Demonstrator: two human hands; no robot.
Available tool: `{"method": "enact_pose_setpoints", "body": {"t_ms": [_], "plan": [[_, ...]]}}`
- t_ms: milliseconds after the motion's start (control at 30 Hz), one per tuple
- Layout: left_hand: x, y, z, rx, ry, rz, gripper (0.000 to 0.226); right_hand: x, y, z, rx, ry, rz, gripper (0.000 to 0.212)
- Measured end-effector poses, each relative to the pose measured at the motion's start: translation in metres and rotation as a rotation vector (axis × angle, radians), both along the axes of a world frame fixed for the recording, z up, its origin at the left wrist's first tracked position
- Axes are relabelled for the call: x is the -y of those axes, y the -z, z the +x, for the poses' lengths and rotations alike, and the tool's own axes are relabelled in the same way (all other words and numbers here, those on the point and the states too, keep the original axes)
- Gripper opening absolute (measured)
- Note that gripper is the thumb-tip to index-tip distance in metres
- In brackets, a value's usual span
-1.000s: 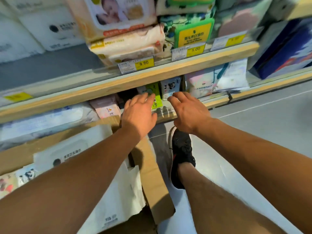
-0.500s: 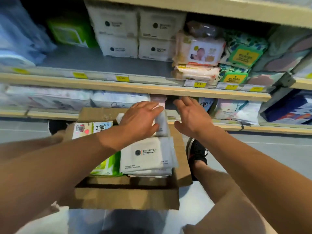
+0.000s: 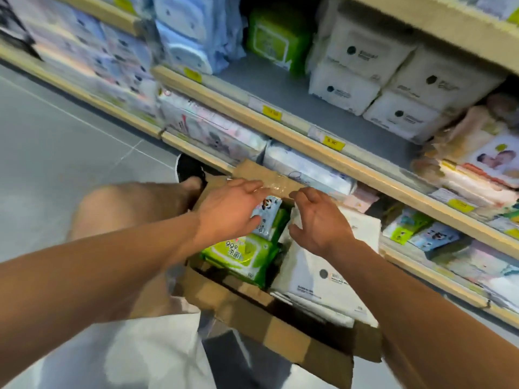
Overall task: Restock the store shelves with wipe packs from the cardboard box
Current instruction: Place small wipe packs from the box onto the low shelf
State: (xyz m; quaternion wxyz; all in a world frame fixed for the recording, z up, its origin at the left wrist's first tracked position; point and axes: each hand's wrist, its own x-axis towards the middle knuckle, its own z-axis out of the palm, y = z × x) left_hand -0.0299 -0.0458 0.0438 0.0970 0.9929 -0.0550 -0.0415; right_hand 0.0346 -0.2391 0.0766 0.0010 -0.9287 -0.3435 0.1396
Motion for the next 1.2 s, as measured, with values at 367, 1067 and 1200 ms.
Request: {"method": "enact_pose_setpoints", "body": {"t_ms": [367, 1067, 1200], "plan": [[-0.063, 0.059, 0.03, -0.166, -0.047, -0.03, 0.065, -0.063, 0.076, 0.021, -0.153, 0.06, -0.123, 0.069], [-0.065, 0.111, 0.059, -0.078, -0.176, 0.009, 0.064, -0.081, 0.122, 0.028, 0.073, 0.104, -0.123, 0.052], [-0.067, 0.095, 0.05, 0.015, -0.21, -0.133, 0.03, -0.074, 0.106, 0.024, 0.022, 0.106, -0.005, 0.037]]}}
